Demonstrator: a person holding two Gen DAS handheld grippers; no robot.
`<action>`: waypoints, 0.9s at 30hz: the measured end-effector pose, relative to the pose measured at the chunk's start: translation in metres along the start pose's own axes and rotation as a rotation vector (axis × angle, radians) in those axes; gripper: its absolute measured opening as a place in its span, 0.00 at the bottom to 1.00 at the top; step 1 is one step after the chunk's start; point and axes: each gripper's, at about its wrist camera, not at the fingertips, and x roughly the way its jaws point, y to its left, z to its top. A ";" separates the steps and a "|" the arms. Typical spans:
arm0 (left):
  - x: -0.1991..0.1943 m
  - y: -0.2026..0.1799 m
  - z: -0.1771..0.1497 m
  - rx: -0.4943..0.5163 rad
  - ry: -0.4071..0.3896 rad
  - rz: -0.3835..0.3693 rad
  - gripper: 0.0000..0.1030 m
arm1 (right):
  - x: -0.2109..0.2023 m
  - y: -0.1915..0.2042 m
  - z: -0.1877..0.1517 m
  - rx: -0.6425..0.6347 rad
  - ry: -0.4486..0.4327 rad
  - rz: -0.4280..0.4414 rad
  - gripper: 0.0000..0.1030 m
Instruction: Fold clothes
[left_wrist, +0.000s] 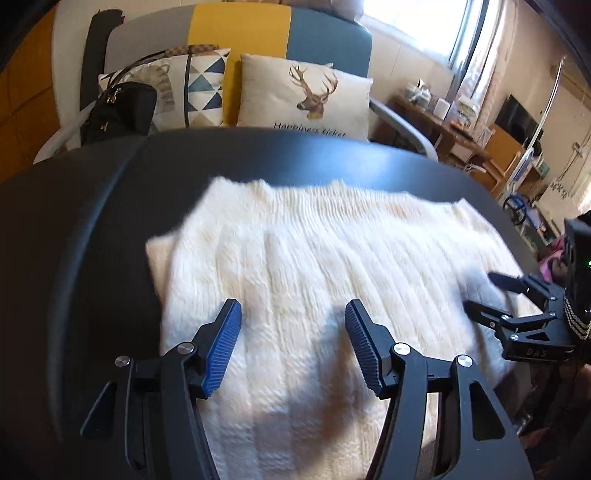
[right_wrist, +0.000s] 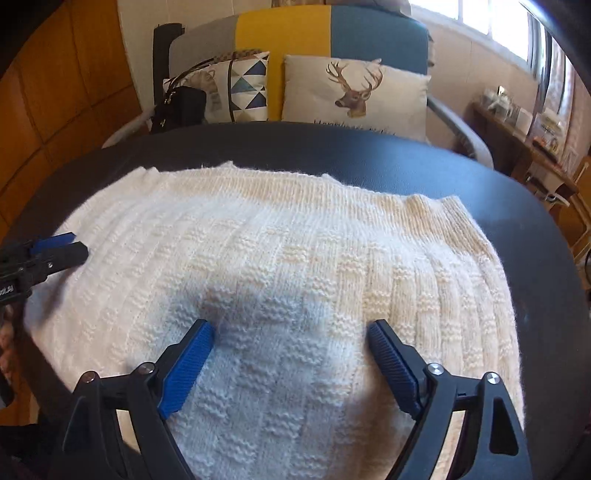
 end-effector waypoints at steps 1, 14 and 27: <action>-0.002 -0.001 -0.001 -0.003 -0.004 -0.004 0.60 | 0.002 0.005 0.000 -0.005 -0.007 -0.025 0.89; -0.005 -0.026 -0.013 0.118 0.030 -0.017 0.60 | -0.046 -0.026 -0.010 0.067 0.073 -0.015 0.92; -0.047 -0.028 -0.050 0.153 -0.060 -0.034 0.61 | -0.065 -0.019 -0.034 0.018 0.088 0.017 0.97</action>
